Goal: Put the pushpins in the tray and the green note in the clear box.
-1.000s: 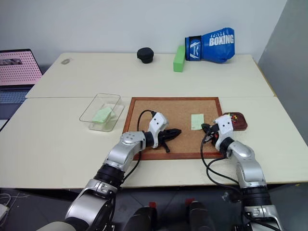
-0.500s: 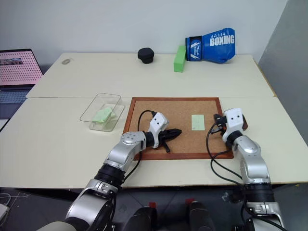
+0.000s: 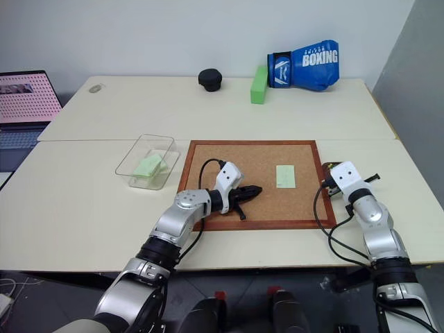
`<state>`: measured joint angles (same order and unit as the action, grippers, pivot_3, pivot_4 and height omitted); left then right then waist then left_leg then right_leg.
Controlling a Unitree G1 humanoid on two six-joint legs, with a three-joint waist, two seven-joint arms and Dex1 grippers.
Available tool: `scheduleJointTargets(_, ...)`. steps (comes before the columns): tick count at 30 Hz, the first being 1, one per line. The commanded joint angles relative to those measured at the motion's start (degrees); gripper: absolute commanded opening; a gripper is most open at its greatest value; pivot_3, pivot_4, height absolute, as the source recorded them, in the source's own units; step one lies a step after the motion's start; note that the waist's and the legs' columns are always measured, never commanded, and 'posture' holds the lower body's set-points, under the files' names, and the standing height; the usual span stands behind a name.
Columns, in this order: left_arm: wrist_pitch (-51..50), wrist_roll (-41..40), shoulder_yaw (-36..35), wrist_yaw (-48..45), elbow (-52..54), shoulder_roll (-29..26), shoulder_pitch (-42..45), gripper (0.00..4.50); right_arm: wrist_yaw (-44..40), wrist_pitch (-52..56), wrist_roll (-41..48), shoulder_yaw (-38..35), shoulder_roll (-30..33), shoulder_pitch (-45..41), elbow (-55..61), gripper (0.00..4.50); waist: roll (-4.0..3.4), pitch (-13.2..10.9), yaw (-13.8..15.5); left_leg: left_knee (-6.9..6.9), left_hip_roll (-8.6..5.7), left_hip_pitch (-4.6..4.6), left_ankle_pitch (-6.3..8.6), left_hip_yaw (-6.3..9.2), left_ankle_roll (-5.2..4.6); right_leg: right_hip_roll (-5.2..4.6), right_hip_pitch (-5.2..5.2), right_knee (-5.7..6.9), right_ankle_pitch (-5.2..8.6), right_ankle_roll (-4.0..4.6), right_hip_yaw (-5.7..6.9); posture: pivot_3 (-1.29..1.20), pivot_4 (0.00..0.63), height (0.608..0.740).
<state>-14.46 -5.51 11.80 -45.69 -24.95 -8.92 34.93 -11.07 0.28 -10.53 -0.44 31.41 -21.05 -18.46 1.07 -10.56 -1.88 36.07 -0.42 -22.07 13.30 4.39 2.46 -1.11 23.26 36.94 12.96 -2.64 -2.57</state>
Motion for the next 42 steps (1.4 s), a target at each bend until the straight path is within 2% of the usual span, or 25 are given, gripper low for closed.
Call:
scheduleJointTargets(1, -0.2, 0.3, 0.4, -0.1, -0.7, 0.0, -0.4, 0.00, 0.8, -1.4, 0.1, -1.3, 0.1, -1.1, 0.3, 1.27, 0.00, 0.0, 0.0, 0.00, 0.00, 0.00, 0.00, 0.00, 0.00, 0.00, 0.00, 0.00, 0.00, 0.00, 0.00, 0.00, 0.150, 0.740)
scheduleJointTargets(5, 0.1, 0.3, 0.3, 0.3, -0.8, 0.1, -0.4, 0.00, 0.7, -1.4, 1.2, -2.0, -0.3, -1.3, -0.1, 2.21, 0.00, 0.0, 0.0, 0.00, 0.00, 0.00, 0.00, 0.00, 0.00, 0.00, 0.00, 0.00, 0.00, 0.00, -0.01, 0.00, 0.150, 0.740)
scheduleJointTargets(17, 0.4, 0.4, 0.4, 0.2, -0.9, 0.1, -0.4, 0.00, 1.8, -1.4, 0.6, -2.1, -0.2, -1.9, -0.9, 4.44, 0.00, 0.0, 0.0, 0.00, 0.00, 0.00, 0.00, 0.00, 0.00, 0.00, 0.00, 0.01, 0.00, 0.00, -0.01, 0.00, 0.150, 0.740)
scheduleJointTargets(30, 0.2, 0.3, 0.3, 0.1, -1.0, 0.0, -0.2, 0.00, 2.6, -0.1, 2.3, -3.3, -1.2, -2.6, -1.6, 4.44, 0.00, 0.0, 0.0, 0.00, 0.00, 0.01, 0.00, 0.00, 0.00, 0.00, 0.00, 0.01, 0.00, 0.00, -0.01, 0.00, 0.150, 0.740)
scheduleJointTargets(33, 0.1, 0.1, 0.1, 0.1, -1.2, 0.1, -0.1, 0.00, 2.4, 2.0, 4.9, -5.1, -2.3, -3.1, -1.3, 4.44, 0.00, 0.0, 0.0, 0.00, 0.00, 0.01, 0.00, 0.00, 0.00, 0.00, 0.00, 0.01, 0.00, 0.00, -0.01, 0.00, 0.150, 0.740)
scheduleJointTargets(37, 0.1, 0.1, -0.1, 0.1, -1.6, 0.1, 0.1, 0.00, 1.8, 8.4, 13.7, -11.3, -6.5, -4.7, -0.1, 4.44, 0.00, 0.0, 0.0, 0.01, 0.02, 0.02, 0.00, 0.01, 0.00, 0.01, -0.02, 0.02, 0.00, 0.01, -0.01, 0.00, 0.150, 0.740)
scheduleJointTargets(42, 0.2, 0.2, -0.1, 0.1, -1.6, 0.3, 0.1, 0.00, 2.2, 11.3, 16.6, -13.9, -7.4, -5.9, 0.5, 4.44, -0.01, 0.0, 0.0, 0.00, 0.00, 0.01, 0.00, 0.01, 0.00, 0.00, -0.02, 0.02, -0.01, 0.01, -0.01, 0.00, 0.150, 0.740)
